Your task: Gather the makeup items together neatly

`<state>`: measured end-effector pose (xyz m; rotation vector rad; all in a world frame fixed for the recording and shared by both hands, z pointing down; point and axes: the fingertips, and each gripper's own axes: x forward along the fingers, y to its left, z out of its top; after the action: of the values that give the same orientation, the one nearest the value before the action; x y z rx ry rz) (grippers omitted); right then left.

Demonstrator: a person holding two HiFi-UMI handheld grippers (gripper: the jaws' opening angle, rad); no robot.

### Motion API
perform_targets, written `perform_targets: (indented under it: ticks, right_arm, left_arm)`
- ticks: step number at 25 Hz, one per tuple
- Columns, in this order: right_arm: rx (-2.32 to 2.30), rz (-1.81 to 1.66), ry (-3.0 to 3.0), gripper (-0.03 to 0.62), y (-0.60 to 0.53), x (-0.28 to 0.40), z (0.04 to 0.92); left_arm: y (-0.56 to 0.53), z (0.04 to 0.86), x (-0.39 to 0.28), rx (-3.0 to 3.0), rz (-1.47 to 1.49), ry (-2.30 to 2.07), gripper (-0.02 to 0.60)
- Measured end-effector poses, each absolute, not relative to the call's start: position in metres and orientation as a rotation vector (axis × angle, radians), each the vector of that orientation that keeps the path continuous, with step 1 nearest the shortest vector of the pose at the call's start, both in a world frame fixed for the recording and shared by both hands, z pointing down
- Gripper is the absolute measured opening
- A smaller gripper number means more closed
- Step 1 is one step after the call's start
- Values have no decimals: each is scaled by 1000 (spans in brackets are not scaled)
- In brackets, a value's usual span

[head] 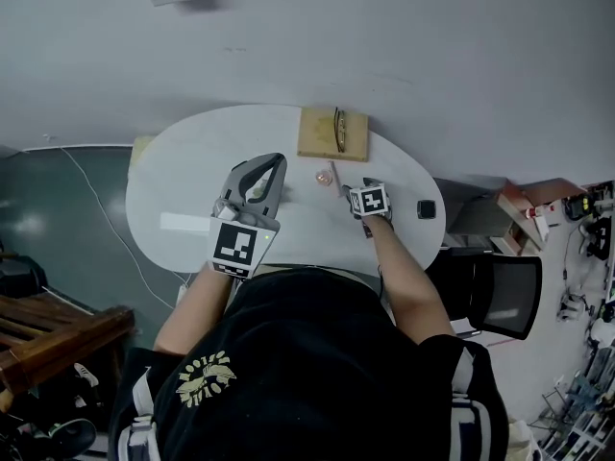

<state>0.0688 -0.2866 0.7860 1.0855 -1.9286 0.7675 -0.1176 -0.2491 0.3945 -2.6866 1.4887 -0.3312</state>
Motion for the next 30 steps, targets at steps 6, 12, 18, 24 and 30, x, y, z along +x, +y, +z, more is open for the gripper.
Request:
perform_targets:
  ticks: [6,12,18,24,30]
  right_arm:
    - [976,776,-1932,295,-283,37,802]
    - [927,803,-1899,293,-281,29,819]
    - [976,784,-1861,200,-286,38,820]
    - [993,705,-1833,83,-289,45,824]
    - [1008,772,-1823,81,-275,58,818]
  left_arm:
    - [-250,394,-120,-2693,-344,1474,22]
    - [-250,402,-128,-2702,-373,1479,23]
    - [-252,408,-131,-2710,-399,1479,23]
    - [-253,412,-127,-2723,-408,1459,22]
    - [-253,411,-120,-2734,-398,1442,23]
